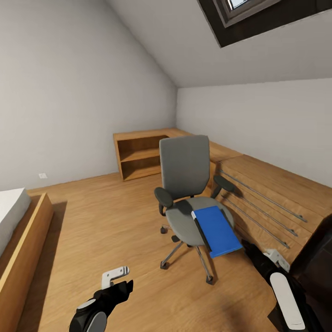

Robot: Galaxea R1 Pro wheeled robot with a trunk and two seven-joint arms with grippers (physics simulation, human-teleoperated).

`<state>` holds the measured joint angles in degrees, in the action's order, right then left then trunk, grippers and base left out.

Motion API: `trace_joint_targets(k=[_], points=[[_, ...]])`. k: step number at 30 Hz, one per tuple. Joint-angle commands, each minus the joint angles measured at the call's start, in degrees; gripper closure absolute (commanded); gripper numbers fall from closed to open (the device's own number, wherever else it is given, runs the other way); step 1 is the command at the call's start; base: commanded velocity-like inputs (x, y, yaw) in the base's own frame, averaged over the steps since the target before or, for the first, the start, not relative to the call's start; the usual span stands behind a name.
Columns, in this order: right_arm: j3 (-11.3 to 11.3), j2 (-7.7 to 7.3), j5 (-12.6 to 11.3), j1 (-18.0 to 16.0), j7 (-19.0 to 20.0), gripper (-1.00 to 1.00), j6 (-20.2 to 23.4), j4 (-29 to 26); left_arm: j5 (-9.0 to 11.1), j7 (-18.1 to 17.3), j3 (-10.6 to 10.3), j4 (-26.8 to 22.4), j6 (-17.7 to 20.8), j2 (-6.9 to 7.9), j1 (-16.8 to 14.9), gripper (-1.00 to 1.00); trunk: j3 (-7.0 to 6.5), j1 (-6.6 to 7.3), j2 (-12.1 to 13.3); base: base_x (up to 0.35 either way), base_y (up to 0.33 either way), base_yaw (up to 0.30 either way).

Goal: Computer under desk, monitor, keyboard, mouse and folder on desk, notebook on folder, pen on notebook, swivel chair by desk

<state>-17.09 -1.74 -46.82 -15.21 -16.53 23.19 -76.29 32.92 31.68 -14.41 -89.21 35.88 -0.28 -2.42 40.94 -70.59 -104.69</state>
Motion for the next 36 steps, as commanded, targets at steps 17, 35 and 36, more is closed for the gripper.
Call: trace_joint_targets(k=[17, 35, 36], points=[[-1.4, 0.06, -0.26, -0.06, 6.8, -1.0, 0.1, 2.99, 0.39, 0.93, -0.25, -0.07, 0.07, -0.14, -0.04, -1.0, 3.11, -3.73, -6.86, 0.0, 0.0, -0.043], [-3.47, -8.61, -9.43, -2.61, 24.07, -1.0, -8.02, 29.3, 0.44, 0.93, -0.36, 0.0, 0.13, -0.16, -0.04, -1.0, 6.35, -7.69, -14.08, 0.0, 0.0, 0.0], [-3.47, -8.95, -9.38, -3.82, 26.24, -1.0, -8.06, 32.04, 0.42, 0.93, -0.36, 0.0, 0.13, -0.16, -0.04, -1.0, 6.53, -7.91, -14.48, 0.0, 0.0, 0.0]])
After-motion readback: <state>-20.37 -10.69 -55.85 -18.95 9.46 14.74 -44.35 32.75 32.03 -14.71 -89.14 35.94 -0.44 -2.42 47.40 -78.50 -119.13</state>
